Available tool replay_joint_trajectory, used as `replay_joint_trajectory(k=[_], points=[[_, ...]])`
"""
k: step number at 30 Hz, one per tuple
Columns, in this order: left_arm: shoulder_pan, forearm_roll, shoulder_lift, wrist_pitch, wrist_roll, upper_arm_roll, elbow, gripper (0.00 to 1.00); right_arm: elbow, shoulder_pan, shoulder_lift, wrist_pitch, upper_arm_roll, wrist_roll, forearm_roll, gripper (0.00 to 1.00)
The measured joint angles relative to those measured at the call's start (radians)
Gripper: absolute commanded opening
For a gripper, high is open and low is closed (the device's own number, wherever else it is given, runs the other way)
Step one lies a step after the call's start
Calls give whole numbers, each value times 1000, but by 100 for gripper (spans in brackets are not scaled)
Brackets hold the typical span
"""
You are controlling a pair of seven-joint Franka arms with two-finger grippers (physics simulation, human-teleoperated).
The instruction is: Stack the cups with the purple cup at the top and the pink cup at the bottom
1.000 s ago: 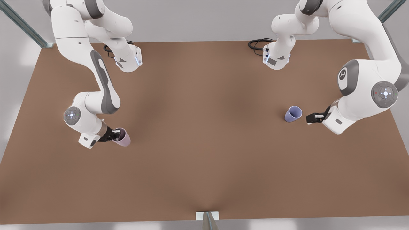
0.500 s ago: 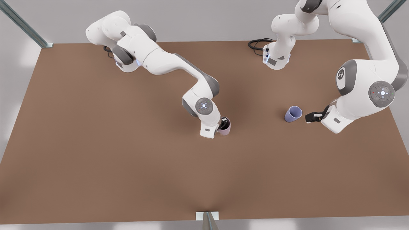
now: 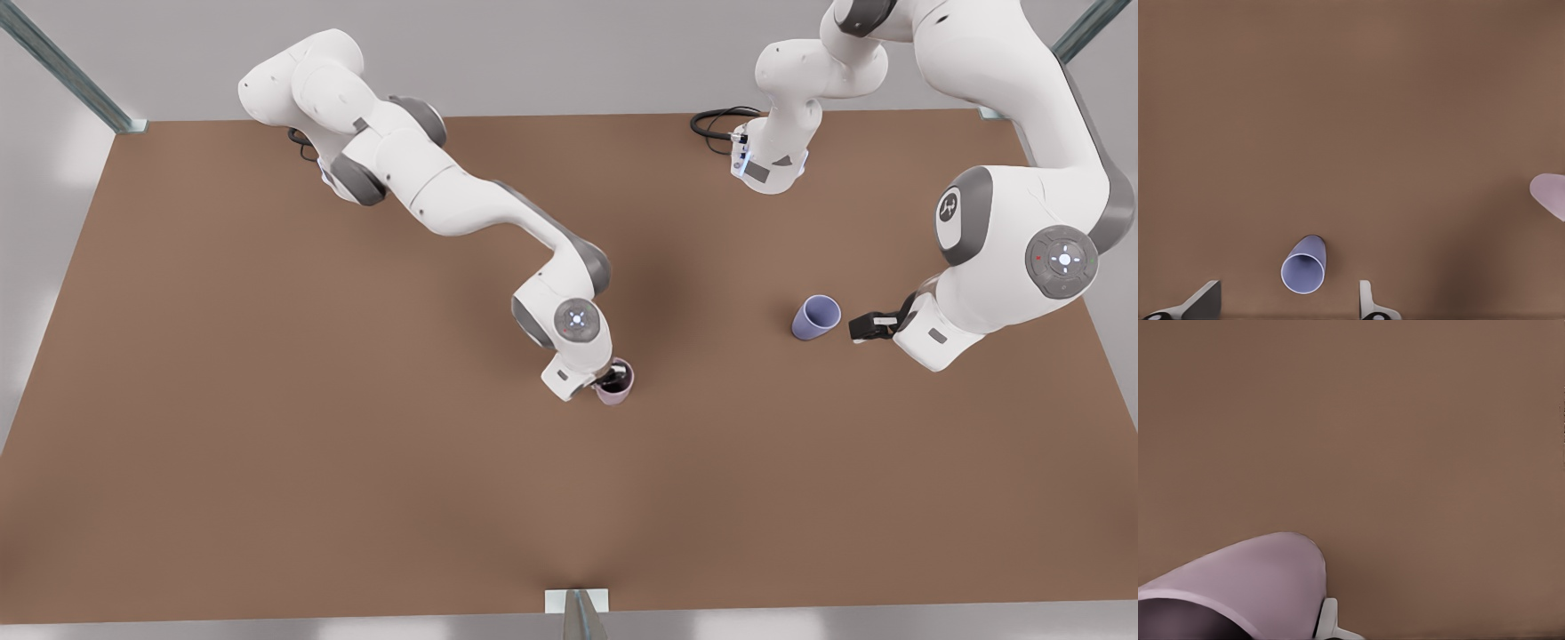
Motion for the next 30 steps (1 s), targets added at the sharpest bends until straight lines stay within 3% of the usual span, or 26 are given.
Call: replay_joint_trajectory(k=[3,5,6,8,14,20,25,28,30], points=[[1,0,-23,6,0,0,-41,100,23,2,26,-1,1,59,-1,21],[-1,0,-125,49,1,9,-222,100,30,4,38,1,0,93,-2,23],[-2,0,-184,79,1,16,-327,100,31,4,42,2,0,109,-2,31],[3,-1,-283,152,1,23,-528,100,31,5,46,6,0,139,0,37],[5,-6,-331,422,2,45,-863,100,27,8,62,28,1,210,5,37],[-21,-10,-275,615,3,98,-939,100,27,5,38,18,2,261,12,55],[-1,-11,-256,700,4,111,-965,100,8,2,-15,-7,2,291,23,56],[6,-11,-242,726,5,124,-970,100,-43,-14,-108,-26,4,303,34,58],[13,-11,-238,747,5,129,-995,100,-232,-80,-290,-37,4,296,64,59]])
